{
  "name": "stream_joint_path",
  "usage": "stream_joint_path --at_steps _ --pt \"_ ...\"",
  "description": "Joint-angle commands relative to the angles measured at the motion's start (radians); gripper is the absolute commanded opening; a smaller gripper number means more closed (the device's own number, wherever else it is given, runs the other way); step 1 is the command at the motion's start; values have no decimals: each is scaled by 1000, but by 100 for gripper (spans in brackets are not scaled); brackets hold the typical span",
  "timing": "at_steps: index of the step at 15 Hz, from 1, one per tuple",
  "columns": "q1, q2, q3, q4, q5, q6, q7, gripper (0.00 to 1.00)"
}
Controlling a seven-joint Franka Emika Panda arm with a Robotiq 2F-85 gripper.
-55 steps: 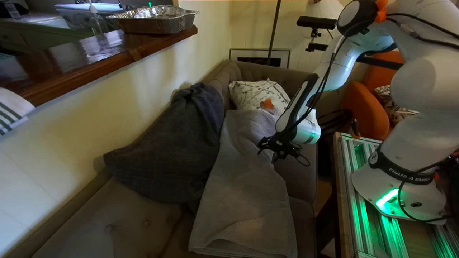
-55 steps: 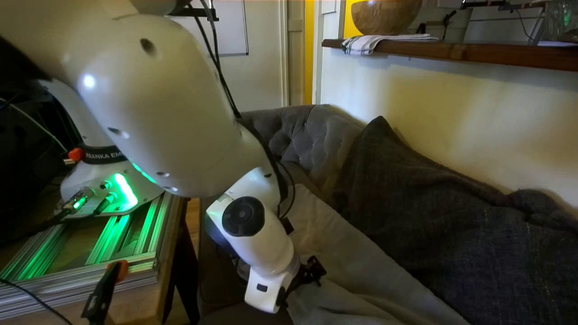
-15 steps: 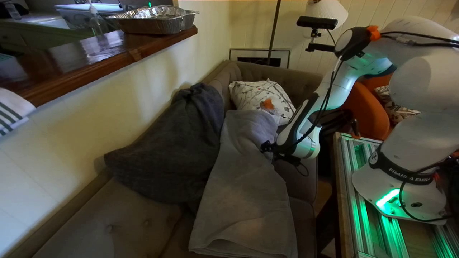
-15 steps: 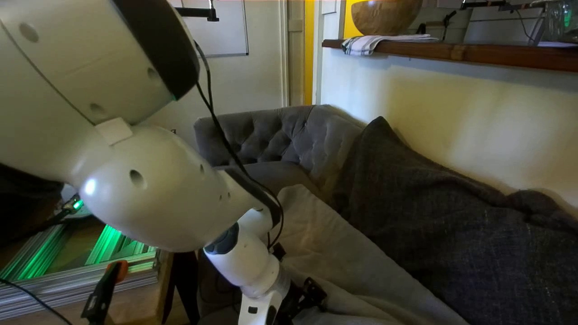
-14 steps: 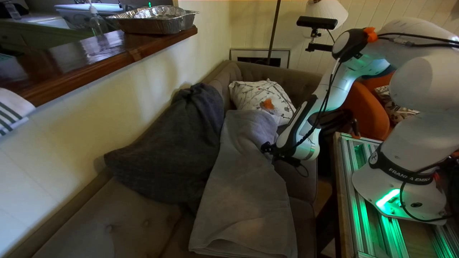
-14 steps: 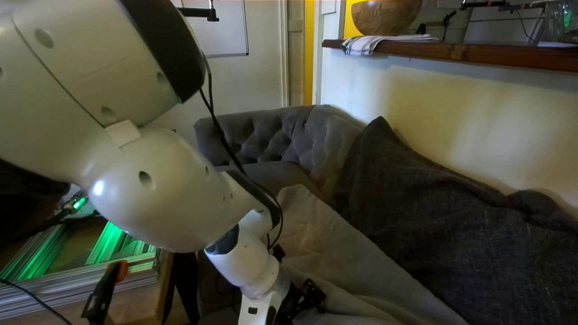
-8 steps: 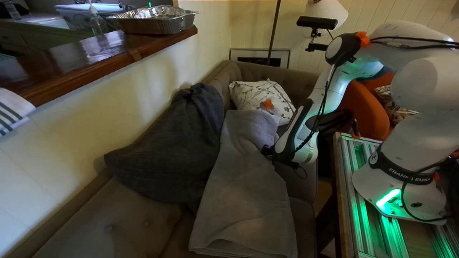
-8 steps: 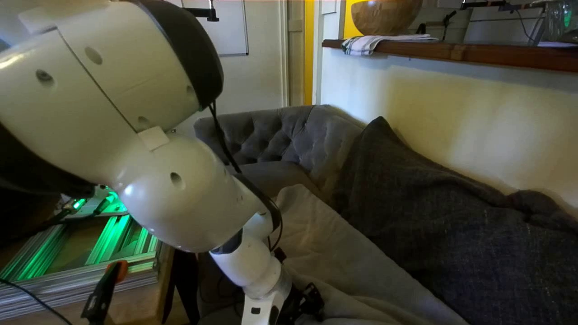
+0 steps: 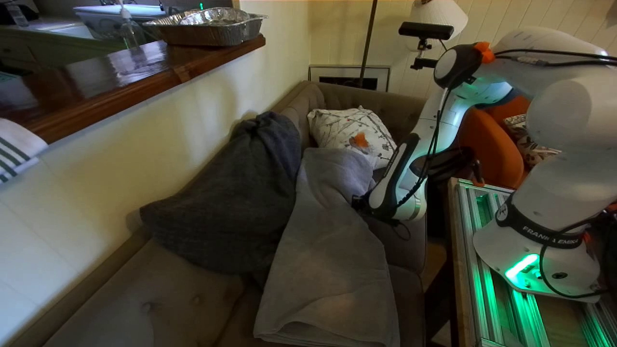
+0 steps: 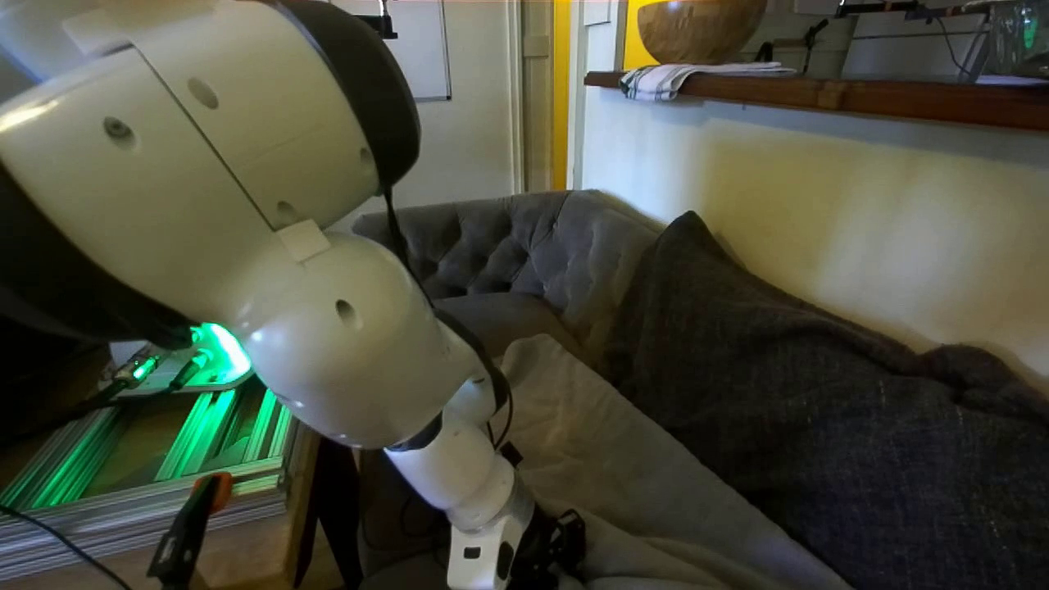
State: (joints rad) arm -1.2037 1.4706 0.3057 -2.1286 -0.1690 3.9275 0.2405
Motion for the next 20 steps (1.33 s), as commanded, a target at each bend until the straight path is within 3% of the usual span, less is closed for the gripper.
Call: stream_joint_path --at_steps 1,6,11,20 --pt "22 -55 -25 -61 -30 14 48 2" --pt "39 -143 -36 -148 12 -14 53 4" --pt "76 -301 -35 -311 71 -45 84 4" --pt "198 -533 -29 -481 126 -75 152 4"
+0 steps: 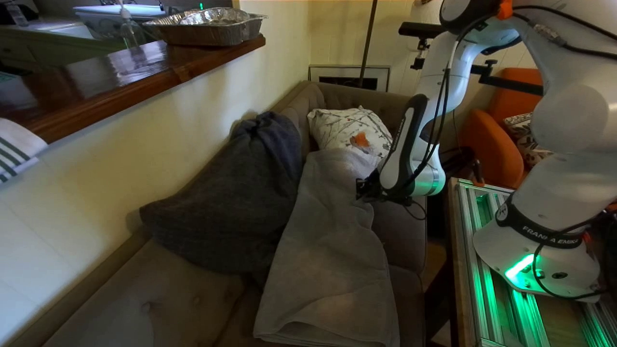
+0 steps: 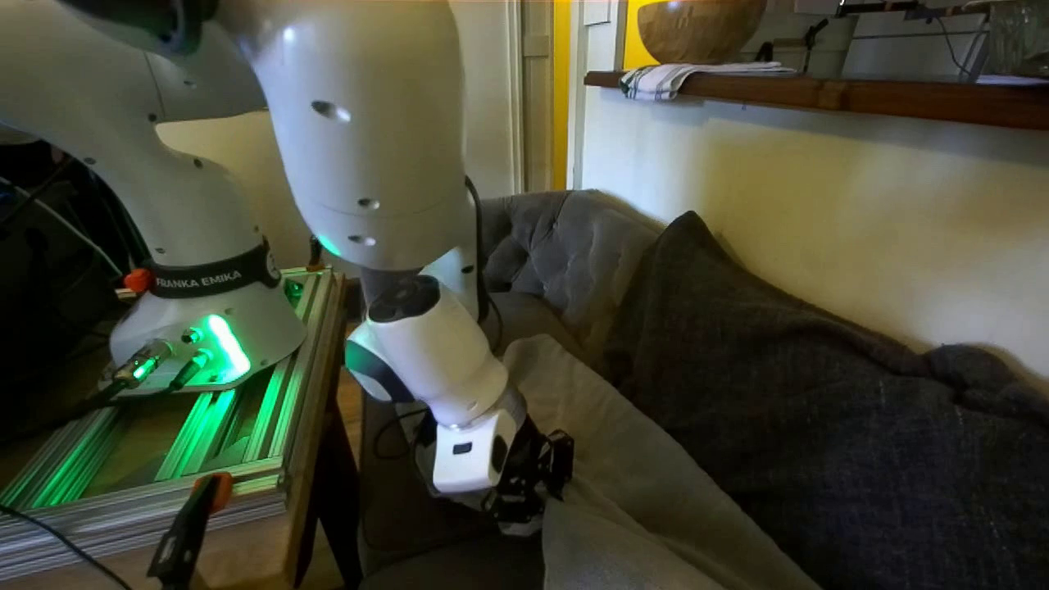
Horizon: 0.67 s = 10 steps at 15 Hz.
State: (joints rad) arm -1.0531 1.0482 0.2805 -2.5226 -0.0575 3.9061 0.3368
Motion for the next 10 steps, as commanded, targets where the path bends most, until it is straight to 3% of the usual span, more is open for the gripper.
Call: stream_joint_path --at_steps 1,10 --pt "64 -132 -2 -97 16 -57 66 4" --pt "163 -278 -12 -138 39 -156 134 4"
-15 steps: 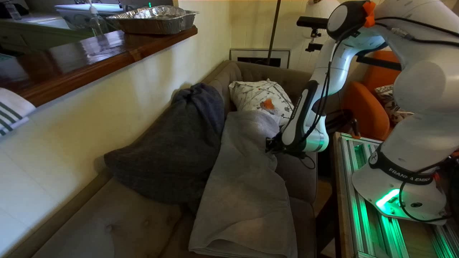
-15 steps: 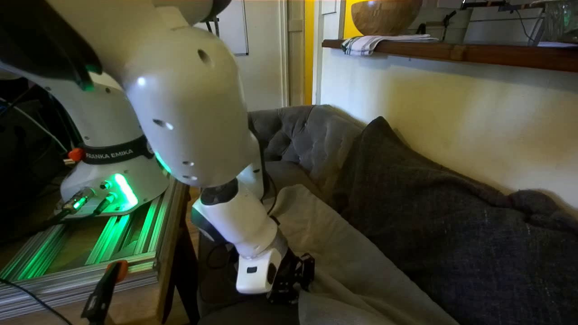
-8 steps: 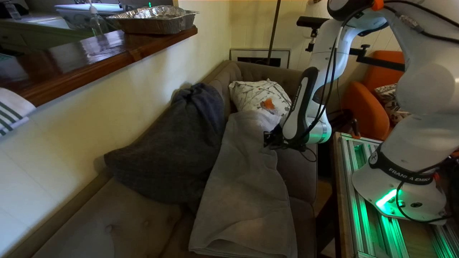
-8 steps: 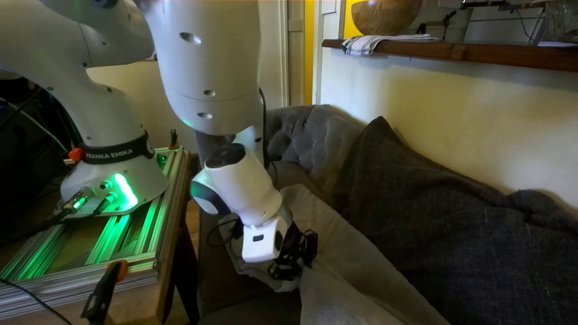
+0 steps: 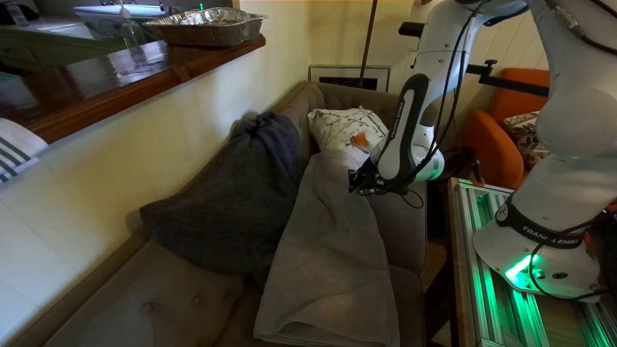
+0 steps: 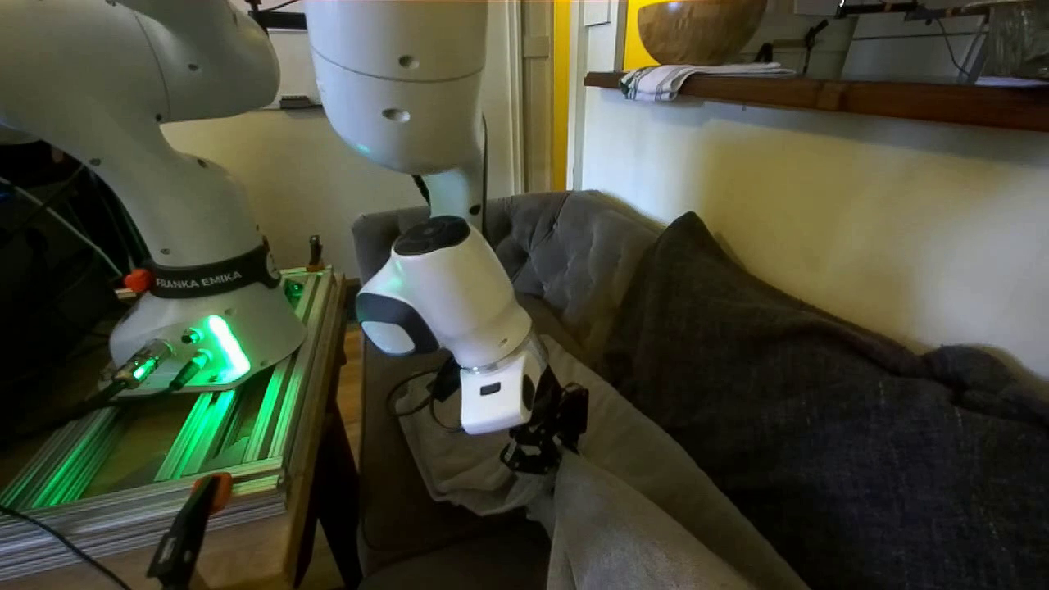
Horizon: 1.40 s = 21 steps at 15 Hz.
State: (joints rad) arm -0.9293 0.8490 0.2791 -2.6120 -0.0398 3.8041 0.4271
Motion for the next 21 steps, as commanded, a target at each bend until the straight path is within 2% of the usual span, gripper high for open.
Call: stream_joint_path --at_steps 1,11,12,14,15,16,21 --pt "45 -88 -11 -50 21 -64 49 4" --pt "87 -111 -59 -25 65 -155 55 4" --pt "87 -103 -65 -16 72 -166 55 43" --pt "84 -94 -70 -4 78 -191 55 47" --pt "83 -90 -72 0 82 -206 55 56" --pt "83 -86 -73 5 88 -222 56 60" --pt "85 -76 -80 21 126 -280 52 67"
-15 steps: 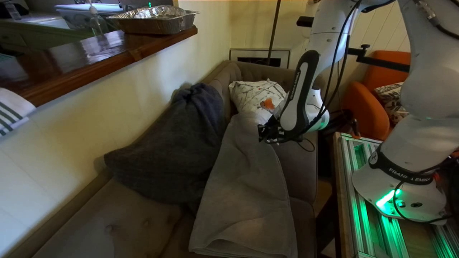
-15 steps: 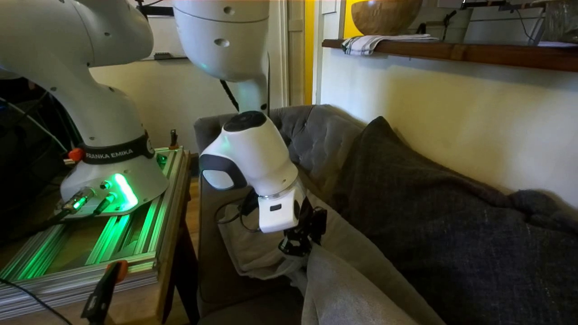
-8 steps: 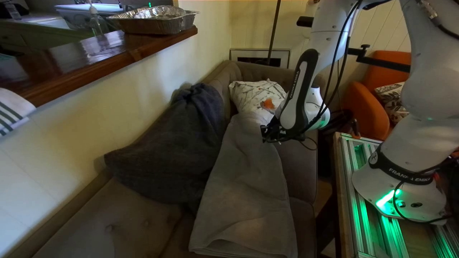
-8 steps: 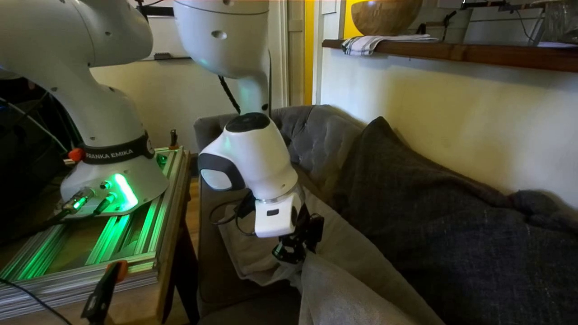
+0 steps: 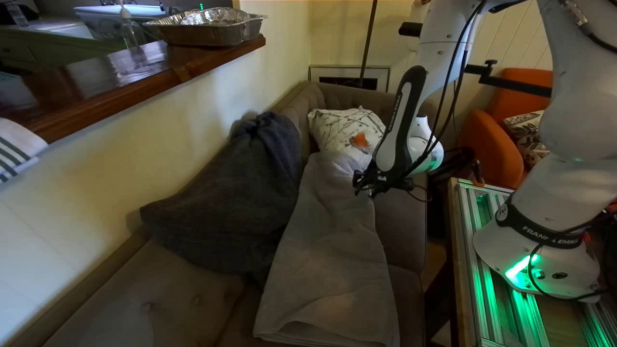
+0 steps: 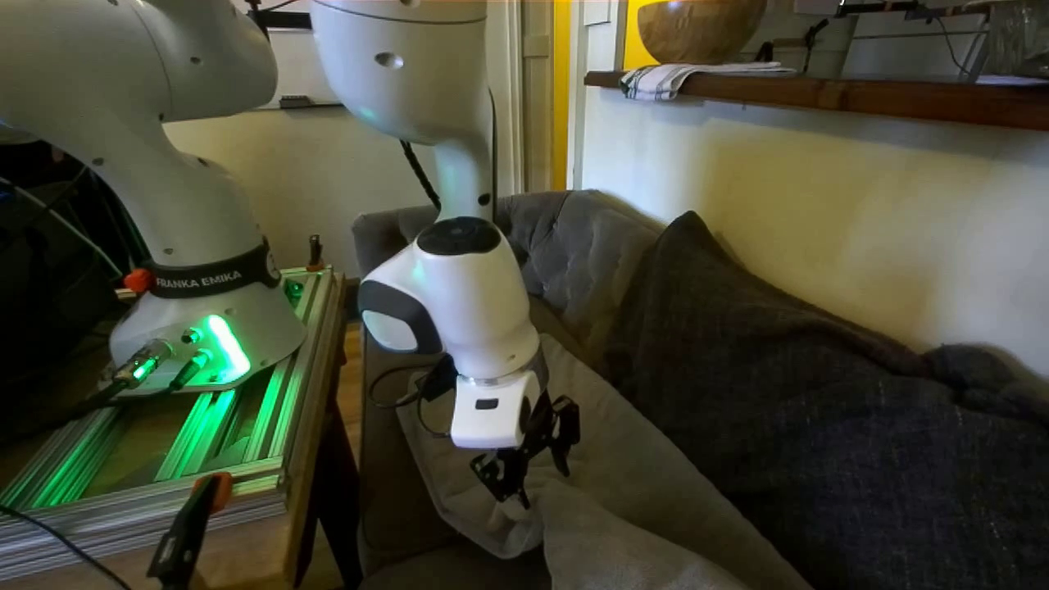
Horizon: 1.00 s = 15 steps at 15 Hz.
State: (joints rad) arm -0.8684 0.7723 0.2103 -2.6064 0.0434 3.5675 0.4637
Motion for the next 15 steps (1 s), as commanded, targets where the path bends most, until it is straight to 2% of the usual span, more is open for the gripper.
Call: stream_joint_path --at_steps 1,2,4,7,13,15 --pt "46 1 -28 15 66 -38 13 80" --pt "52 1 -34 14 79 -35 14 92" --pt "59 7 -41 10 96 -29 18 100" --pt "27 32 -19 7 76 -4 24 100" --pt "-62 168 38 38 21 92 38 100" --pt "-79 218 50 50 -1 156 32 100"
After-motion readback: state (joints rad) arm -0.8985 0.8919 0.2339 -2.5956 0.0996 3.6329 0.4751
